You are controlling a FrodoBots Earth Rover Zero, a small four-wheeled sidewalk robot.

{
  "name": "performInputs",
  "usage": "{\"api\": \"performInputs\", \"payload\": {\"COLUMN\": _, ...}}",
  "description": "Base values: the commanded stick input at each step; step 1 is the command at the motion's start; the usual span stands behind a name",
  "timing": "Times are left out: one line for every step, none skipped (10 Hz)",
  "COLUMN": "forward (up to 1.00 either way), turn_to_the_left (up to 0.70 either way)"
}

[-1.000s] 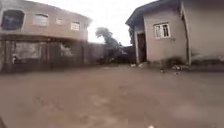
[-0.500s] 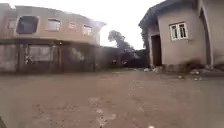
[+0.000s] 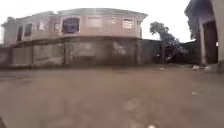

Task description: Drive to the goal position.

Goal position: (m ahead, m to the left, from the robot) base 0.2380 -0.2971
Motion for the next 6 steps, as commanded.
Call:
{"api": "performInputs", "payload": {"forward": 0.70, "turn_to_the_left": 0.35}}
{"api": "performInputs", "payload": {"forward": 0.70, "turn_to_the_left": 0.35}}
{"api": "performInputs", "payload": {"forward": 0.70, "turn_to_the_left": 0.35}}
{"api": "performInputs", "payload": {"forward": 0.70, "turn_to_the_left": 0.24}}
{"api": "performInputs", "payload": {"forward": 0.70, "turn_to_the_left": 0.03}}
{"api": "performInputs", "payload": {"forward": 0.70, "turn_to_the_left": 0.01}}
